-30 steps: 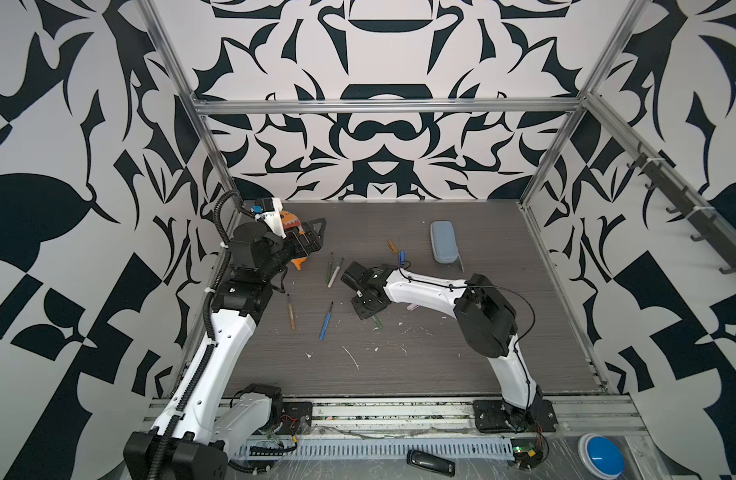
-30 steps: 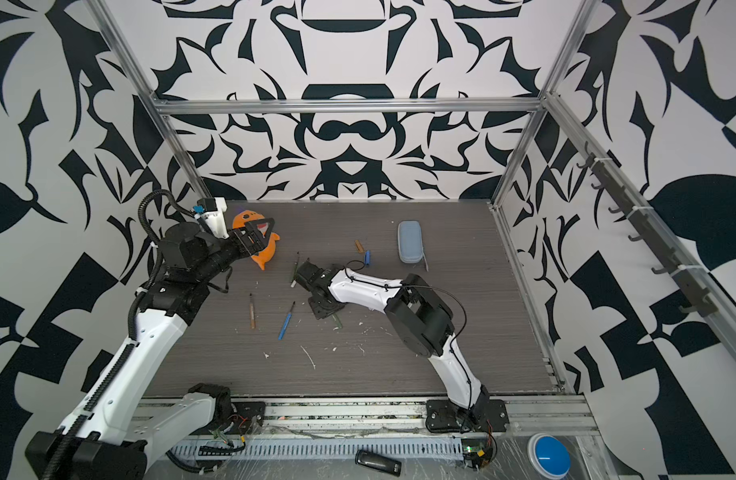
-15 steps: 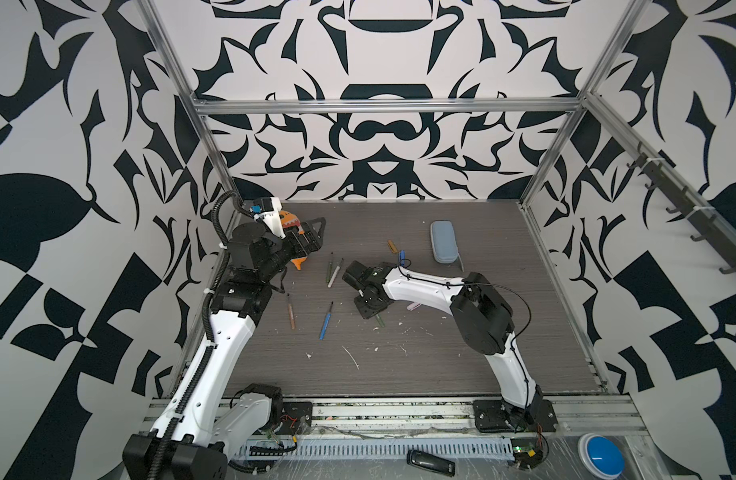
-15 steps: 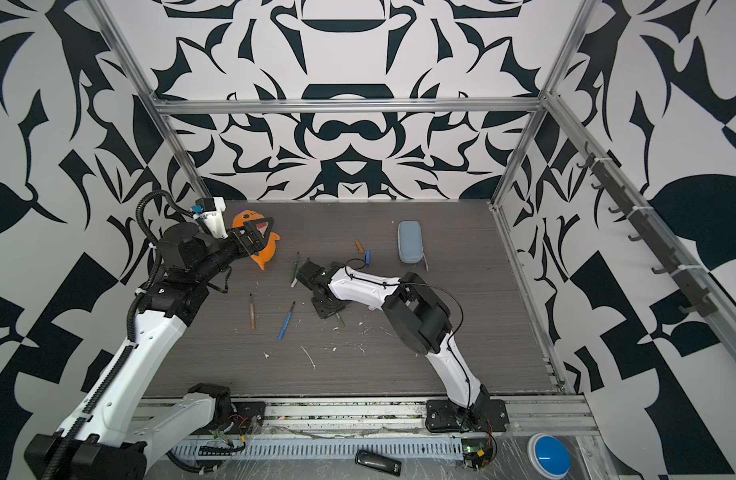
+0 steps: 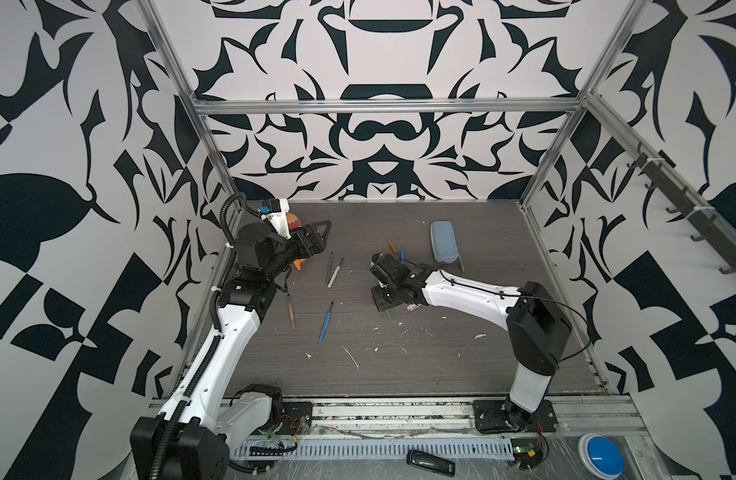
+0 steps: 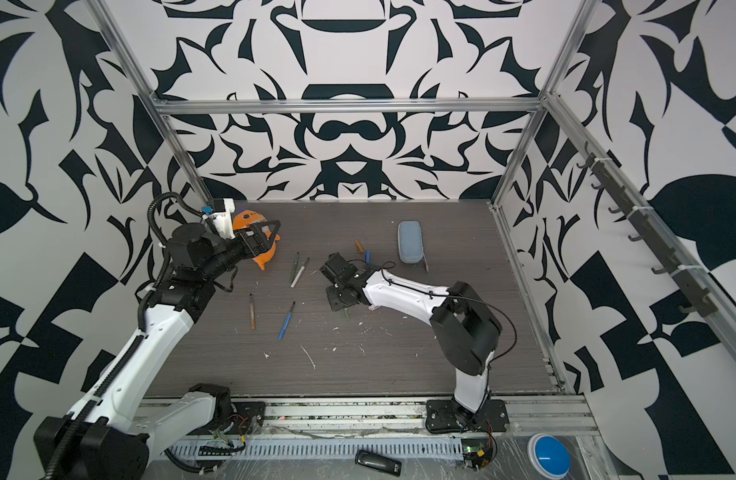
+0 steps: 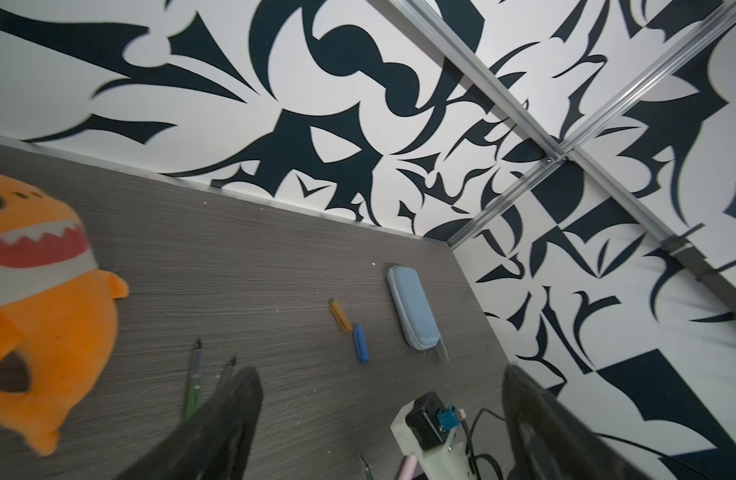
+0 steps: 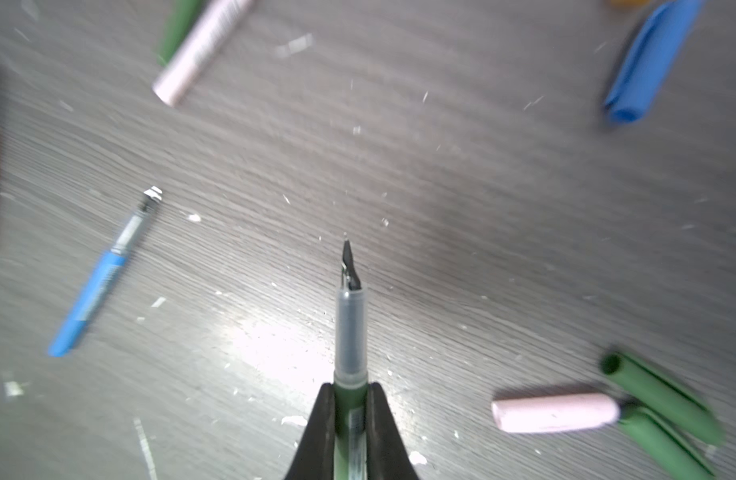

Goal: Insert the pens into the pen caps
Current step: 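Carry the green pen toward the left gripper while the left gripper reaches to grasp it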

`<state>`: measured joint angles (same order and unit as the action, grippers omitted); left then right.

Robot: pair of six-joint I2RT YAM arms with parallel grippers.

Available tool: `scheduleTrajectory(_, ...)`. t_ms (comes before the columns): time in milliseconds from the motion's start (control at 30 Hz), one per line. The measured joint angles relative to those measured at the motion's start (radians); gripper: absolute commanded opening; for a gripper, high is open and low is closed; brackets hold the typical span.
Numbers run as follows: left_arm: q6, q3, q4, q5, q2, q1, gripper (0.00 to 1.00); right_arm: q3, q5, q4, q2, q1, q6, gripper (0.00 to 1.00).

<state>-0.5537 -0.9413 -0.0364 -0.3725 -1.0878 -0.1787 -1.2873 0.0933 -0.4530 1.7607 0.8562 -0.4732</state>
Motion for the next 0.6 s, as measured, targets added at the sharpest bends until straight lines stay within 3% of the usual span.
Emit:
scheduleTrajectory(67, -0.006, 0.0, -0.037, -0.069, -0.035, -0.01, 0.86, 0.052, 0.002, 0.053, -0.078, -0.019, -0.002, 0.07)
scheduleTrajectory(167, -0.008, -0.001, -0.084, -0.177, -0.085, -0.042, 0.75, 0.126, 0.014, 0.119, -0.203, -0.057, -0.014, 0.07)
scheduleTrajectory(300, 0.021, -0.021, -0.096, -0.311, -0.151, -0.132, 0.71, 0.18, 0.089, 0.171, -0.336, -0.089, -0.024, 0.07)
scheduleTrajectory(600, 0.166, -0.087, 0.022, -0.412, -0.272, -0.31, 0.62, 0.207, 0.117, 0.259, -0.436, -0.118, -0.034, 0.06)
